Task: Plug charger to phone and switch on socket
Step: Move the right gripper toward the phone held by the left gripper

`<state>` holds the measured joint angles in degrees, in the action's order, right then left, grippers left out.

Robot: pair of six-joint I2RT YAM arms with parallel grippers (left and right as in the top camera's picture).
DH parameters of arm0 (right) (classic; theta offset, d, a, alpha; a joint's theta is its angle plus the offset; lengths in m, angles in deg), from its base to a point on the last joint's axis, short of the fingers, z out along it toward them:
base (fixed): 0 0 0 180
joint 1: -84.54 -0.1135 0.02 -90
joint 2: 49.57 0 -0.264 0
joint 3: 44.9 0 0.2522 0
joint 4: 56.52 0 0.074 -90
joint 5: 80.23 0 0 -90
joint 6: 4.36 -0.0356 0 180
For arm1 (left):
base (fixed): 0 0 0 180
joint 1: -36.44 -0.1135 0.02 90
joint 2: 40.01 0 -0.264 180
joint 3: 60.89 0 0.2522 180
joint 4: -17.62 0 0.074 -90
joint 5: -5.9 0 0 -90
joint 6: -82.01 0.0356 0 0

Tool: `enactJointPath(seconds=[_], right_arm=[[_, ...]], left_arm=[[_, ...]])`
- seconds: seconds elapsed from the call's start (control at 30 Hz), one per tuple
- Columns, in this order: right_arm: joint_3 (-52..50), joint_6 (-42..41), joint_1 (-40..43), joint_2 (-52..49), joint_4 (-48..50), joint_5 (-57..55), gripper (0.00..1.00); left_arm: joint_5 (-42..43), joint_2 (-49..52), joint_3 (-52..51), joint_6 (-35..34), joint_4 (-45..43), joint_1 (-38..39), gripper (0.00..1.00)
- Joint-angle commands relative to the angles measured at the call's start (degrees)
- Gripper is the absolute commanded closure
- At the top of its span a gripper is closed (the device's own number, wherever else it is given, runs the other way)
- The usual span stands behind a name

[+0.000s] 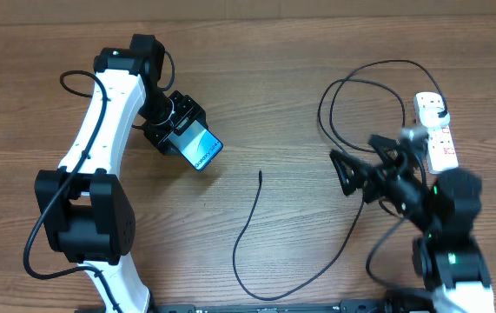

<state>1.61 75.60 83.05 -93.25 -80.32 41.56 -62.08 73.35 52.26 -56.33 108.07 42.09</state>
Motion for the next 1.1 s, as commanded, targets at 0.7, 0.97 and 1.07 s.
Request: enactJointPath(seconds=[0.7,0.97,1.07], right_arm=[[9.27,-33.90,-0.24,-31.36,6.14,22.32,0.00],[9.27,-33.88,-4.98,-31.89,4.66,17.55,0.00],[9.22,-33.86,-7.96,-31.89,2.99,12.41,0.00]], left_arm=[[0.22,-2.36,0.13,-18.40,-2.12,4.72,0.96],[0.24,-2.36,0.13,-29.81,-5.09,10.27,0.96],[0.28,-2.36,0.13,-34.03,-5.49,12.39,0.96]])
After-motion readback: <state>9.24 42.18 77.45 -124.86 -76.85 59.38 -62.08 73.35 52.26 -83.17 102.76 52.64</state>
